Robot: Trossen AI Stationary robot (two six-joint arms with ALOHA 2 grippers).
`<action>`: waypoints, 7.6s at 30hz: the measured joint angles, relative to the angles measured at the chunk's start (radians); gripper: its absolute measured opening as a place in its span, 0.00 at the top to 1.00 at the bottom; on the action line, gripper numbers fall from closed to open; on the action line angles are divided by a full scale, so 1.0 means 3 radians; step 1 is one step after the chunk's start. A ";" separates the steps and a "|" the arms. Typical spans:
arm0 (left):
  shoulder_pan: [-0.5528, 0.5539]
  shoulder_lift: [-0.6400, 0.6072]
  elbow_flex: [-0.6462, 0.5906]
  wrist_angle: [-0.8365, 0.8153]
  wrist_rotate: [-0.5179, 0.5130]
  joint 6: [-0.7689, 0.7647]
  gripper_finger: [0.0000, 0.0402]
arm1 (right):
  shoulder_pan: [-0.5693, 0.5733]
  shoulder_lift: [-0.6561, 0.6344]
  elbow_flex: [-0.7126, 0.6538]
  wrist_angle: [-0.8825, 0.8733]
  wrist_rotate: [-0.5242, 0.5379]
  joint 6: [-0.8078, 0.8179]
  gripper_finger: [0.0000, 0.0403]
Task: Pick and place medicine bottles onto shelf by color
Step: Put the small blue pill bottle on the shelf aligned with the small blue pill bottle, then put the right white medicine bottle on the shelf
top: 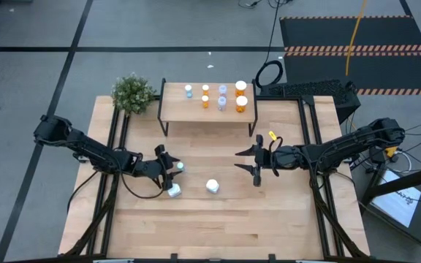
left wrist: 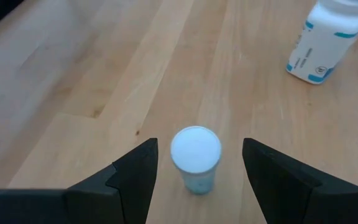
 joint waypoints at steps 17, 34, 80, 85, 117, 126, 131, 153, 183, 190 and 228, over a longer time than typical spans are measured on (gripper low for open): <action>0.0072 -0.0001 0.0000 -0.0004 0.0071 -0.0003 0.48 | -0.0001 -0.0001 0.0000 0.0000 0.0000 0.0000 0.58; 0.0072 -0.0003 0.0000 -0.0015 0.0072 0.0015 0.65 | -0.0001 0.0000 0.0000 -0.0002 0.0000 -0.0001 0.58; 0.0392 -0.1066 0.1216 -0.1630 0.0187 0.0515 0.65 | 0.0039 0.0000 0.0000 -0.0093 0.0000 0.0065 0.58; 0.0588 -0.1066 0.1453 -0.1801 0.0346 0.0620 0.65 | 0.0087 0.0000 -0.0001 -0.0121 0.0000 0.0126 0.58; 0.2125 -0.0516 0.2524 -0.2052 0.1411 0.1584 0.65 | 0.0187 0.0000 -0.0001 -0.0132 0.0015 0.0000 0.58; 0.2398 -0.0046 0.2731 -0.2042 0.1448 0.1771 0.65 | 0.0187 0.0000 -0.0001 -0.0159 0.0015 0.0001 0.58; 0.2546 0.0048 0.2734 -0.2038 0.1447 0.1699 0.65 | 0.0187 0.0000 -0.0001 -0.0162 0.0015 -0.0001 0.58; 0.2737 0.0192 0.2299 -0.1569 0.1454 0.1537 0.65 | 0.0183 0.0000 -0.0002 -0.0208 0.0037 0.0000 0.58; 0.2799 0.0442 0.2293 -0.1444 0.1370 0.1486 0.65 | 0.0183 0.0000 -0.0002 -0.0209 0.0037 -0.0008 0.58; 0.2854 0.0441 0.2293 -0.1473 0.1342 0.1483 0.65 | 0.0183 0.0000 -0.0002 -0.0209 0.0034 -0.0003 0.58; 0.2850 0.0437 0.2293 -0.1513 0.1282 0.1458 0.47 | 0.0183 0.0000 -0.0002 -0.0209 0.0029 0.0000 0.58</action>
